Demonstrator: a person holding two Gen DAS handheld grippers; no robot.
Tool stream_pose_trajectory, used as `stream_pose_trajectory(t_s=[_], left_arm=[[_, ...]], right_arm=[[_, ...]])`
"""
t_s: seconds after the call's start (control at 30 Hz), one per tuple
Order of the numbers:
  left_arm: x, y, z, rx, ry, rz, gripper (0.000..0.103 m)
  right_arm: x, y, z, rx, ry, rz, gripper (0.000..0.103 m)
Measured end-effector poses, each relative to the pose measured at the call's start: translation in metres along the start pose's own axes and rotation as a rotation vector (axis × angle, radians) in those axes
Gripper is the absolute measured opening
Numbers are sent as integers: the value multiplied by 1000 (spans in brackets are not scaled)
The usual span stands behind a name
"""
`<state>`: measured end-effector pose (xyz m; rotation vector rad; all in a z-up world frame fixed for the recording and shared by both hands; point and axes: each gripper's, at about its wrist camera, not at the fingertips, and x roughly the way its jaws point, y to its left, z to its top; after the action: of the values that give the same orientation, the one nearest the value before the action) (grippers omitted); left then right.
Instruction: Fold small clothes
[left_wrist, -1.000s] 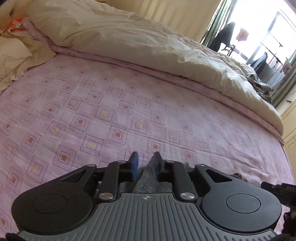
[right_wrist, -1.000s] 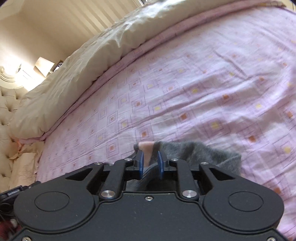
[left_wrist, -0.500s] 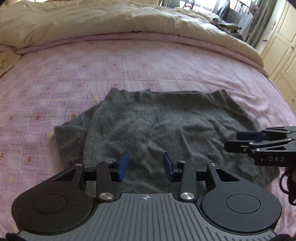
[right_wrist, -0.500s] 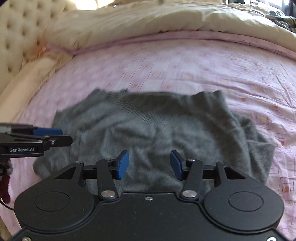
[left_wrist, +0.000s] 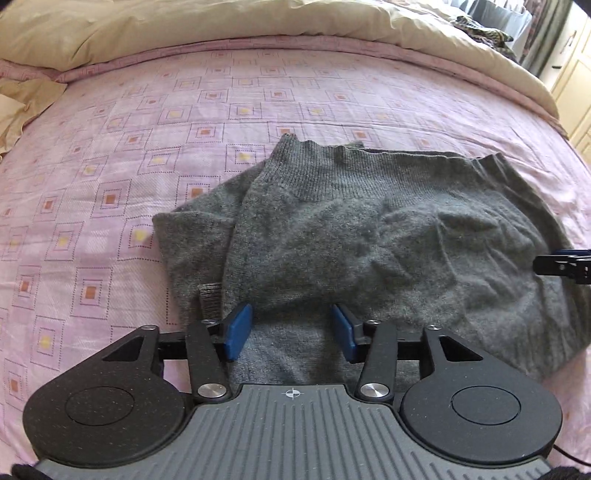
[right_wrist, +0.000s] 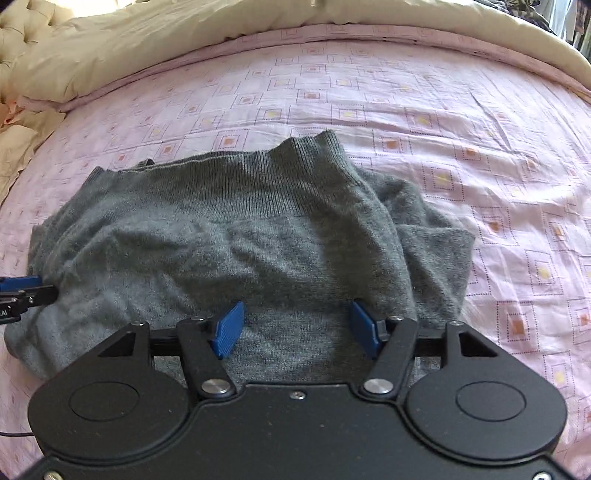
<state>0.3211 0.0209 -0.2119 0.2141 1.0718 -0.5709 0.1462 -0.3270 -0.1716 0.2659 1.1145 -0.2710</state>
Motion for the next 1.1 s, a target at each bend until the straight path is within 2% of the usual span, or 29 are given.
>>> stream_pose_trajectory(t_s=[0.1, 0.17, 0.23, 0.3, 0.37, 0.5, 0.63, 0.77, 0.97, 1.1], left_arm=[[0, -4, -1, 8, -3, -12, 58], [2, -9, -2, 31, -1, -23, 71], [4, -15, -2, 62, 6, -23, 79], [7, -21, -2, 85, 11, -15, 85], [9, -24, -3, 88, 9, -13, 92], [14, -29, -4, 108, 8, -10, 102], [16, -30, -6, 110, 2, 6, 103], [17, -30, -8, 101, -14, 14, 103], [18, -33, -3, 92, 10, 38, 103], [21, -36, 2, 88, 38, 53, 103]], right_arm=[[-13, 7, -4, 13, -34, 17, 75], [-20, 11, -13, 7, -29, 9, 83], [-22, 16, -24, -5, -1, -23, 83], [-21, 17, -39, -16, 38, -63, 87], [-20, 16, -53, -16, 74, -80, 95], [-18, 12, -74, -7, 110, -106, 100], [-22, 8, -83, 19, 101, -98, 102], [-17, 3, -88, 56, 138, -80, 103], [-14, 11, -92, -25, 130, -108, 103], [-16, 12, -95, -28, 103, -109, 103]])
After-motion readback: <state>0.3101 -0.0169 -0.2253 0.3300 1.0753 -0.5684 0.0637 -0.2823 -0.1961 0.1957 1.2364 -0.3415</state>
